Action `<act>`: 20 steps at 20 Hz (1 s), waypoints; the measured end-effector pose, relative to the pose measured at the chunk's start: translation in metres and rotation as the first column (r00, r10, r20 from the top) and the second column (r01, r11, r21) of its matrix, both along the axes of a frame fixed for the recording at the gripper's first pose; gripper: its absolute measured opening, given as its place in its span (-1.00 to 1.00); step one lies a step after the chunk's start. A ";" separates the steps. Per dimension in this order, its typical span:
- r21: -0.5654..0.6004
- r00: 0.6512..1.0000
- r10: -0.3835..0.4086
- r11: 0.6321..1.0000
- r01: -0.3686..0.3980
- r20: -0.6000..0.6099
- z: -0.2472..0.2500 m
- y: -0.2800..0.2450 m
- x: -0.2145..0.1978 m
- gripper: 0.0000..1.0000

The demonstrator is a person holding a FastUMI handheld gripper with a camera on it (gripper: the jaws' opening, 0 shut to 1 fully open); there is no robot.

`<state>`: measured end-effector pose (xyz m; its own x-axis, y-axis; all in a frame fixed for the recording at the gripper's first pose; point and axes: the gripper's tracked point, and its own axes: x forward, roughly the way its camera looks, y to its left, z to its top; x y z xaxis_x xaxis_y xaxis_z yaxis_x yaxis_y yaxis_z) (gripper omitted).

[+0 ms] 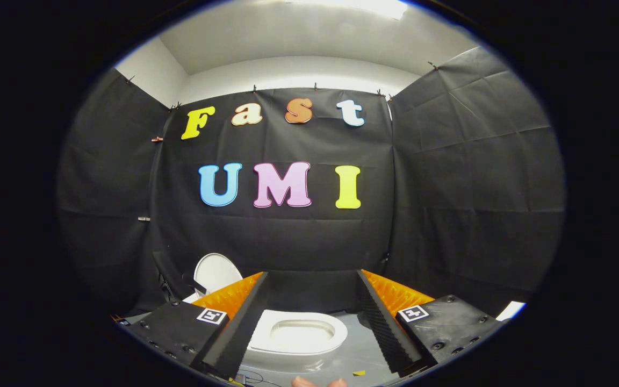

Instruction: Open the toilet lid.

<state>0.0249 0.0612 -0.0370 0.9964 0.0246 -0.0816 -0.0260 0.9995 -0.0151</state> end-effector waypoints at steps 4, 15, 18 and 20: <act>0.001 1.000 0.006 1.000 -0.006 -0.012 -0.005 0.002 0.001 0.99; -0.004 1.000 0.012 1.000 -0.012 -0.014 -0.007 0.007 0.000 0.99; -0.003 1.000 0.011 1.000 -0.011 -0.015 -0.006 0.007 0.001 0.99; -0.001 1.000 0.011 1.000 -0.012 -0.016 -0.008 0.007 0.002 0.99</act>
